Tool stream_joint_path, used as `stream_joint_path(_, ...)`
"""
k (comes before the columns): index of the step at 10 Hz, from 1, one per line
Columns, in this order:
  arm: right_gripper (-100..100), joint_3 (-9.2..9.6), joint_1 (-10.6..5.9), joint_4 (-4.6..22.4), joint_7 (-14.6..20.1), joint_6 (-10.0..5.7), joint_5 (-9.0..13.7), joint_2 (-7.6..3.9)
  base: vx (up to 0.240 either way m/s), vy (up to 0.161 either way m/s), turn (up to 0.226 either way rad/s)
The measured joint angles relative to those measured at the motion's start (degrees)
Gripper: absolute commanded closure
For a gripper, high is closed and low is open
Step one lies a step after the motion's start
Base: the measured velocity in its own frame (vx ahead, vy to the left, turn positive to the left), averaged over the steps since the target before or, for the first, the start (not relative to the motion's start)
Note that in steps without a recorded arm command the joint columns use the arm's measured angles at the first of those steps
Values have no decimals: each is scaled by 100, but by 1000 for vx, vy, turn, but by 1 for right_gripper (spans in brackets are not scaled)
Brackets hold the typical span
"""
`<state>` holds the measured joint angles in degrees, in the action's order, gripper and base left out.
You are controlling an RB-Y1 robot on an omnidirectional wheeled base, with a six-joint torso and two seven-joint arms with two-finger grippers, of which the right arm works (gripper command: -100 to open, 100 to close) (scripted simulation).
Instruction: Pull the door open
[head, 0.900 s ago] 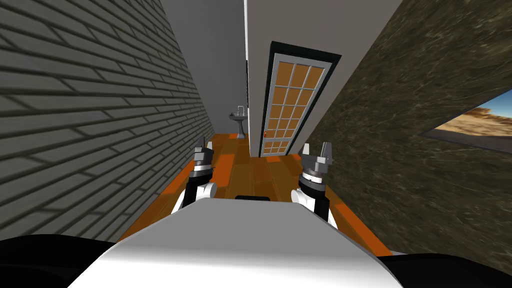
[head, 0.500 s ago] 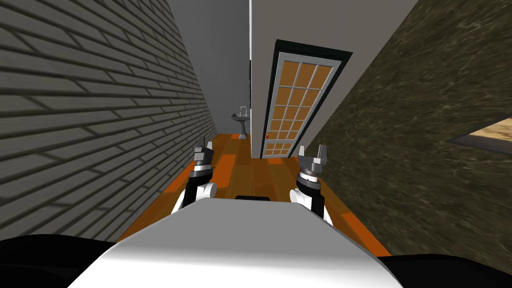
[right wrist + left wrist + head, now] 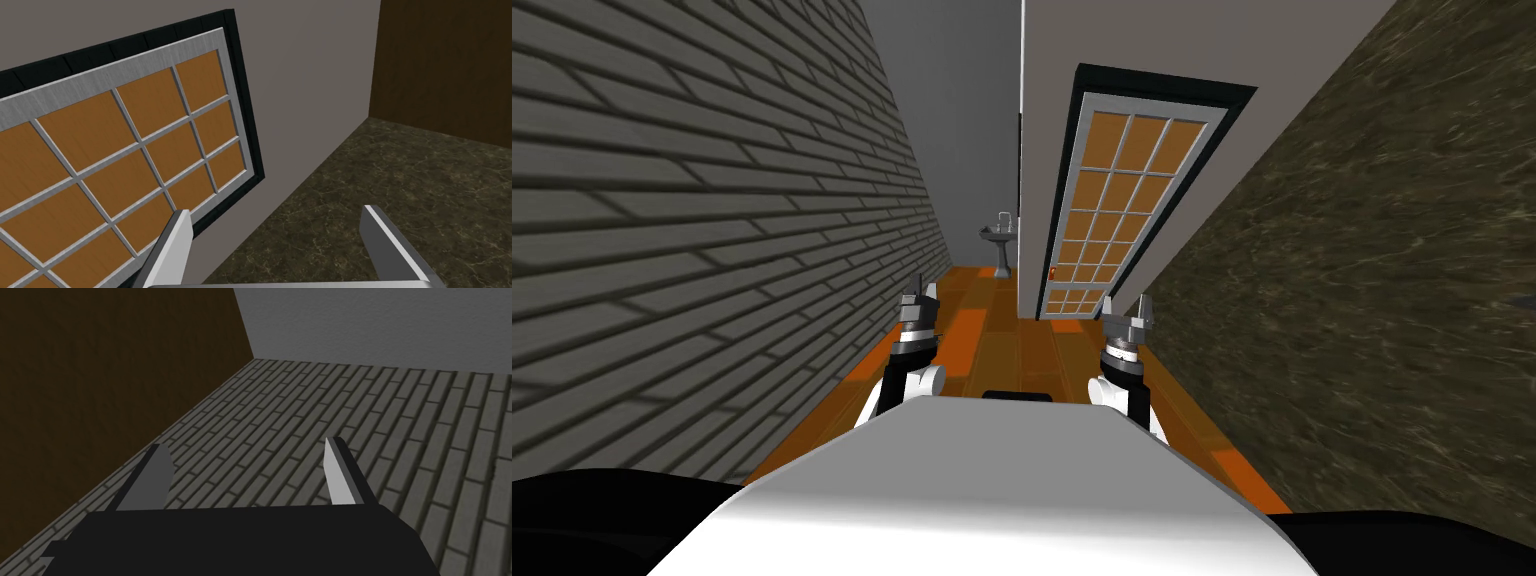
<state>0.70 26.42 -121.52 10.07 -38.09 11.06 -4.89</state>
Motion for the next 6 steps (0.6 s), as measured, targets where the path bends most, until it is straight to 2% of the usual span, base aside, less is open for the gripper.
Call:
stream_joint_path(1, -100, 9, -75, 171, 95, -40, 46, -11, 85, -25, 108)
stream_joint_path(3, -100, 30, -104, 332, 291, -40, 152, -43, 94, -31, 97)
stream_joint_path(6, -100, 33, -230, 743, 646, -98, 342, -117, 86, -34, 110)
